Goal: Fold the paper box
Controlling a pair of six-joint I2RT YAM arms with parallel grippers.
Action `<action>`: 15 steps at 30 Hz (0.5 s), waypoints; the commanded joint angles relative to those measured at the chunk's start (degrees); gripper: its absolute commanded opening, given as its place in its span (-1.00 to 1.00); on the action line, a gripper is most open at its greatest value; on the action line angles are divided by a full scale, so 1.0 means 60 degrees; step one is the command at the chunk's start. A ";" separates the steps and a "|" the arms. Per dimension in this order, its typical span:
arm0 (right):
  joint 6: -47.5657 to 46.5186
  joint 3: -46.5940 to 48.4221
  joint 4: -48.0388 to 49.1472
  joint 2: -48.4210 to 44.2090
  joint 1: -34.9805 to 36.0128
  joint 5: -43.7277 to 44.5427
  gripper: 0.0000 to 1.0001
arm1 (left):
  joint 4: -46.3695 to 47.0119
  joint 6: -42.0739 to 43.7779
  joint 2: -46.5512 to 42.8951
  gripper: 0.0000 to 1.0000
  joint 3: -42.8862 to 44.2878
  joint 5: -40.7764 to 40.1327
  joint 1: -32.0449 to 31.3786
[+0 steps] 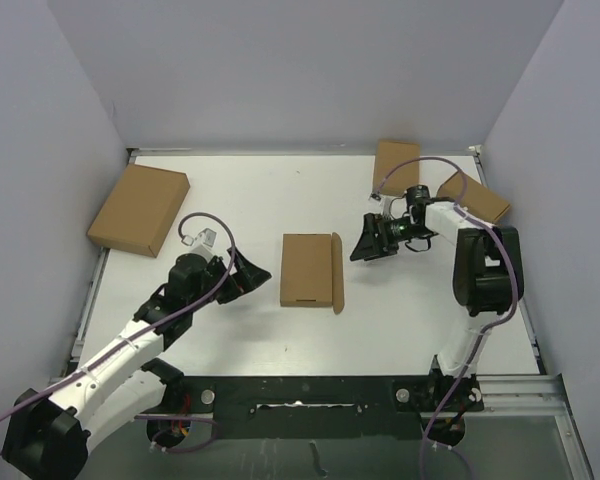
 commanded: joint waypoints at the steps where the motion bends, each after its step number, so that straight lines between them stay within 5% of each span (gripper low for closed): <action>1: -0.2940 -0.0398 -0.0733 -0.2010 0.0007 -0.0606 0.61 | 0.0664 0.0311 0.0283 0.81 0.0547 0.0515 0.0074; 9: -0.8413 -0.2932 0.0375 -0.5434 0.1424 -0.0502 0.64 | -0.0451 0.1784 0.1390 0.64 0.1688 0.0426 0.0053; 12: -0.8570 -0.3403 0.1326 -0.5748 0.1947 0.0183 0.65 | -0.0846 0.2331 0.2099 0.63 0.2170 0.0428 0.0039; 15: -0.7878 -0.3134 0.1666 -0.5089 0.1949 0.0549 0.34 | -0.0678 0.2611 0.2797 0.64 0.2333 0.0477 0.0087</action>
